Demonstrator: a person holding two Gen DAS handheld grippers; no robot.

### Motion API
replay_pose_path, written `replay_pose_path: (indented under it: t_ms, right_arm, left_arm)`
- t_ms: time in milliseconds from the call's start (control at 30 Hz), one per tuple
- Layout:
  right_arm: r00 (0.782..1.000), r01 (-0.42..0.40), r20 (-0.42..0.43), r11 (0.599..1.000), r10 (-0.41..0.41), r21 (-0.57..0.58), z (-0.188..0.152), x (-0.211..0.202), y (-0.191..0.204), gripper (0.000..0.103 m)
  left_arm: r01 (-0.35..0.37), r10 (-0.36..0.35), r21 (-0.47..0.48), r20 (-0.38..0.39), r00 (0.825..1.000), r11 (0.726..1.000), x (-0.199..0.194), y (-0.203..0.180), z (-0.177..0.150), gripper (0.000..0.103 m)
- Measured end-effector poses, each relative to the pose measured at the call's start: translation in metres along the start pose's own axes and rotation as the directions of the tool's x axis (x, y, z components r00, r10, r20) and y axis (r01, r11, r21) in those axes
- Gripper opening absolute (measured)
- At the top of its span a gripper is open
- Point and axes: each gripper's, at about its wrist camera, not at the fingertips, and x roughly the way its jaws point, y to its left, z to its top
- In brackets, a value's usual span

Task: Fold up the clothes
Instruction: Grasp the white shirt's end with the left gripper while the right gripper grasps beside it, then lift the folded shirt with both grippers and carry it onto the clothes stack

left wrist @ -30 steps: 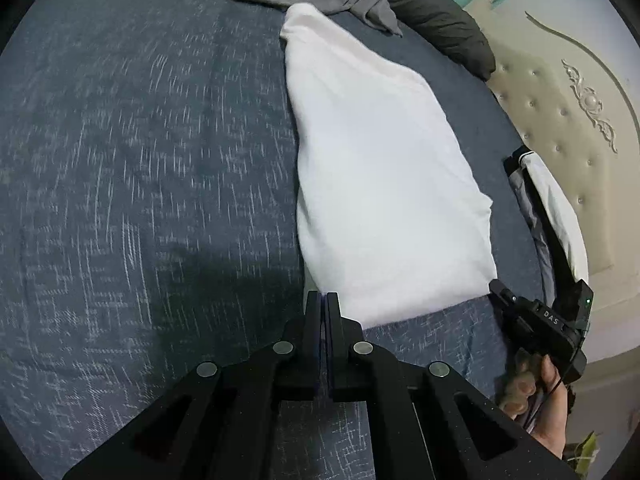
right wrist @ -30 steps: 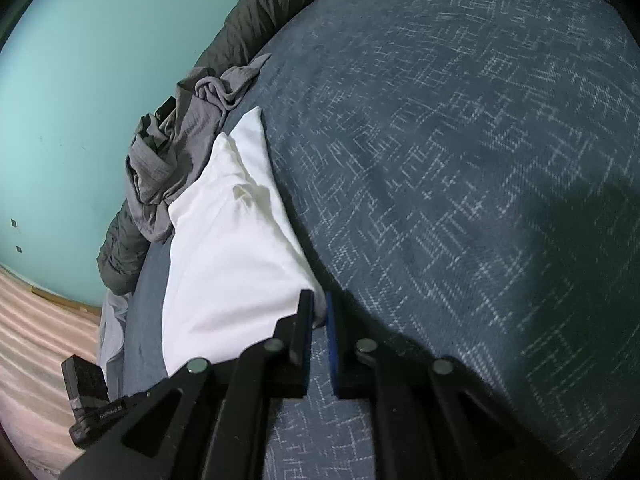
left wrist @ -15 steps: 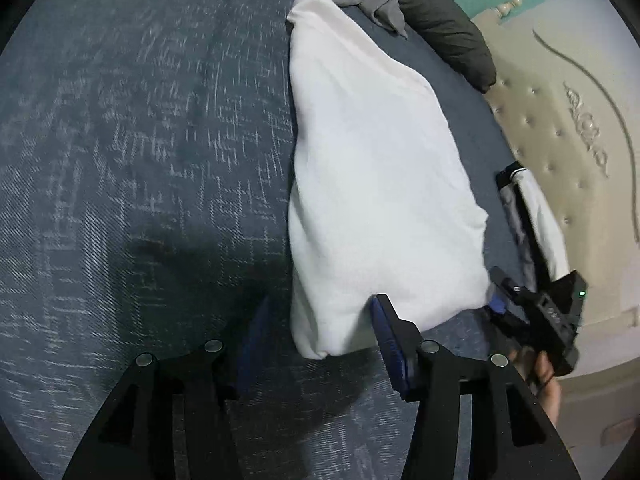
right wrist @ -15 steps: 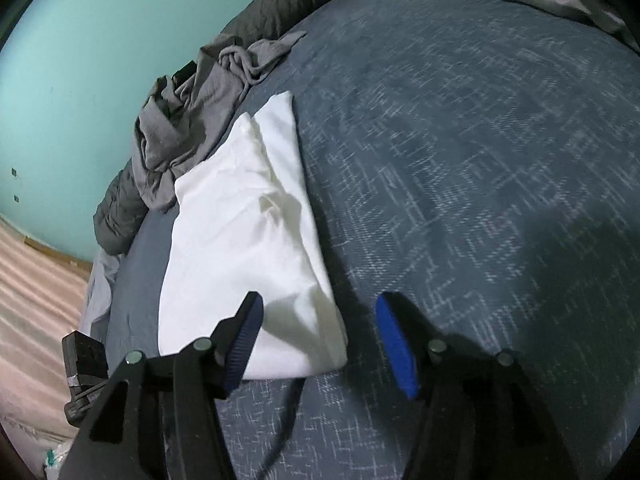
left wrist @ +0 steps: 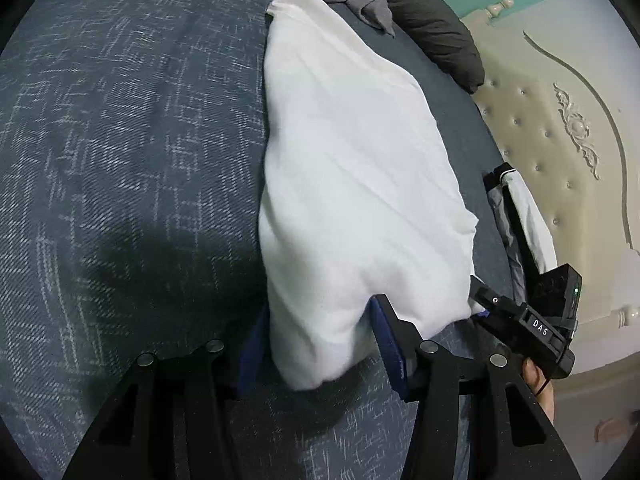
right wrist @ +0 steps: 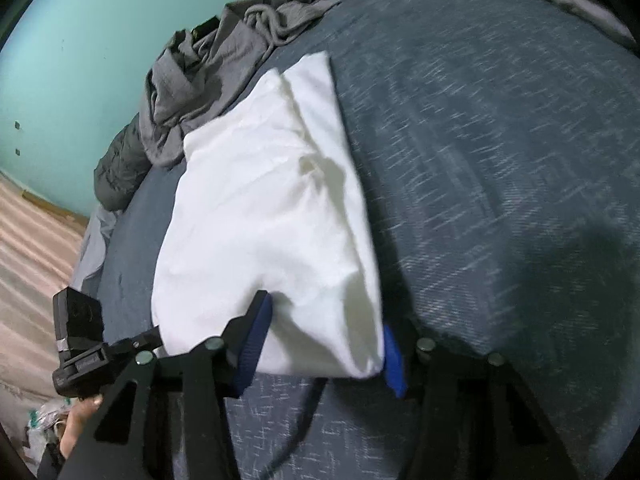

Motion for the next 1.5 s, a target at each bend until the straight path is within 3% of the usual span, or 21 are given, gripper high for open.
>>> replay_pose_path:
  t_ms: [67,100,233,633,1067,1267,1500]
  right_arm:
    - [1.0,0.002,-0.008,1.0,-0.003,-0.02,0.0,0.002,0.004,0.037]
    - [1.0,-0.008,-0.007,1.0,0.008,-0.019,0.0,0.003,0.004,0.022]
    - [0.997,-0.075,-0.004,0.996,0.076,0.049,0.0,0.002,-0.003,0.015]
    - [0.982,-0.174,0.072,0.985,0.175,-0.024,0.036,-0.06,0.042,0.012]
    - [0.964,-0.168,0.176,0.968,0.201,-0.187,0.098,-0.213,0.111,0.011]
    - [0.954,-0.16,0.215,0.961,0.209,-0.224,0.114,-0.286,0.121,0.011]
    - [0.94,-0.14,0.273,0.961,0.205,-0.238,0.122,-0.363,0.11,0.011]
  left_arm:
    - [-0.006,0.006,0.011,0.005,1.0,1.0,-0.001,-0.005,0.001,0.05]
    - [-0.01,0.01,0.017,0.008,1.0,1.0,-0.002,-0.007,0.001,0.044]
    - [-0.027,0.026,0.041,0.02,0.999,0.999,-0.006,-0.019,0.002,0.029]
    - [-0.019,0.003,0.13,0.123,0.992,0.991,-0.064,-0.082,0.02,0.024]
    - [0.027,-0.09,0.249,0.243,0.966,0.968,-0.161,-0.217,0.041,0.023]
    - [0.047,-0.133,0.304,0.27,0.954,0.952,-0.19,-0.283,0.042,0.023]
    - [0.072,-0.179,0.367,0.269,0.946,0.928,-0.197,-0.354,0.038,0.023]
